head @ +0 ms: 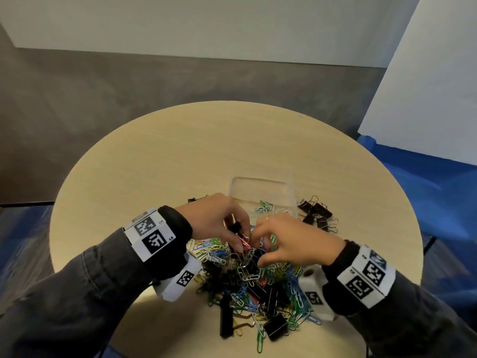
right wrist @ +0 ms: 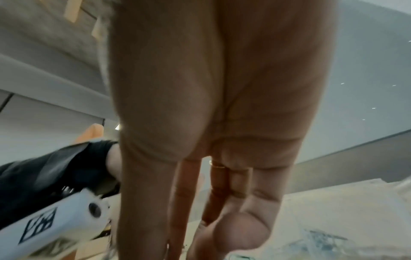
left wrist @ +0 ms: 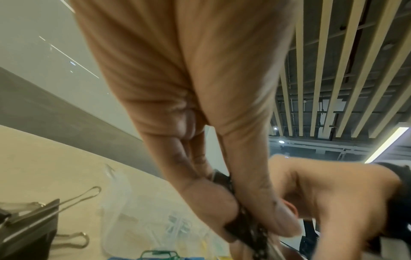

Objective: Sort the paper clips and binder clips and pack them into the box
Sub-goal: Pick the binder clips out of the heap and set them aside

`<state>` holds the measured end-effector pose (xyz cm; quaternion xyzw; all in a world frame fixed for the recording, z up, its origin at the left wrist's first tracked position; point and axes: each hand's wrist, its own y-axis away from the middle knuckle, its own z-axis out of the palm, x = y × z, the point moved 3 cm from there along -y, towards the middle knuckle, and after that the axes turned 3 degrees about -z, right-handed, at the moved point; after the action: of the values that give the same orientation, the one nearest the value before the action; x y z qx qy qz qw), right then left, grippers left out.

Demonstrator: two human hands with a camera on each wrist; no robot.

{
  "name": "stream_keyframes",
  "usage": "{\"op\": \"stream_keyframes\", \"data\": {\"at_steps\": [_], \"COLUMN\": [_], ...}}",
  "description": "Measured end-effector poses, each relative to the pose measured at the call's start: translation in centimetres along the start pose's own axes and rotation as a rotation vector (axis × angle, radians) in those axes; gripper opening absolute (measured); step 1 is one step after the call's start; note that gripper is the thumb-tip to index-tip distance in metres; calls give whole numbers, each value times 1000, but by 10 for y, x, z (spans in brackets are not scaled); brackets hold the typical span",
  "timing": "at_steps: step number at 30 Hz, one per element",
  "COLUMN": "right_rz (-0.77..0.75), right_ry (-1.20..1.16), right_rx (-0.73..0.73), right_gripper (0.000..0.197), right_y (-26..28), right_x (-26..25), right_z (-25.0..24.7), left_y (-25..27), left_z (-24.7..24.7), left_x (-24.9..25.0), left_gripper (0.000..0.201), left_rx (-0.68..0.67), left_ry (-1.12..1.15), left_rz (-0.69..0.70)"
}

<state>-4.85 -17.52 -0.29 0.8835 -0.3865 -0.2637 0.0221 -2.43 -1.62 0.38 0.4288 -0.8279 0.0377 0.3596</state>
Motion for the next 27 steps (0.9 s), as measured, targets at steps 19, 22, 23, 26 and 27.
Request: {"op": "stream_keyframes", "data": {"at_steps": [19, 22, 23, 26, 27], "right_rz": [3, 22, 33, 43, 38], "right_ry": [-229, -287, -325, -466, -489], "right_rx": [204, 258, 279, 294, 280], "right_gripper": [12, 11, 12, 17, 18], "right_y": [13, 17, 18, 25, 27], "right_x": [24, 30, 33, 40, 41], "right_z": [-28, -37, -40, -47, -49], "left_y": [2, -1, -2, -2, -2], "left_z": [-2, 4, 6, 8, 8], "left_x": [8, 8, 8, 8, 10], "left_gripper": [15, 23, 25, 24, 23], "left_rx": [-10, -18, -20, -18, -14], "left_ry": [-170, -187, -174, -166, -169], "left_rz": [26, 48, 44, 36, 43]}}
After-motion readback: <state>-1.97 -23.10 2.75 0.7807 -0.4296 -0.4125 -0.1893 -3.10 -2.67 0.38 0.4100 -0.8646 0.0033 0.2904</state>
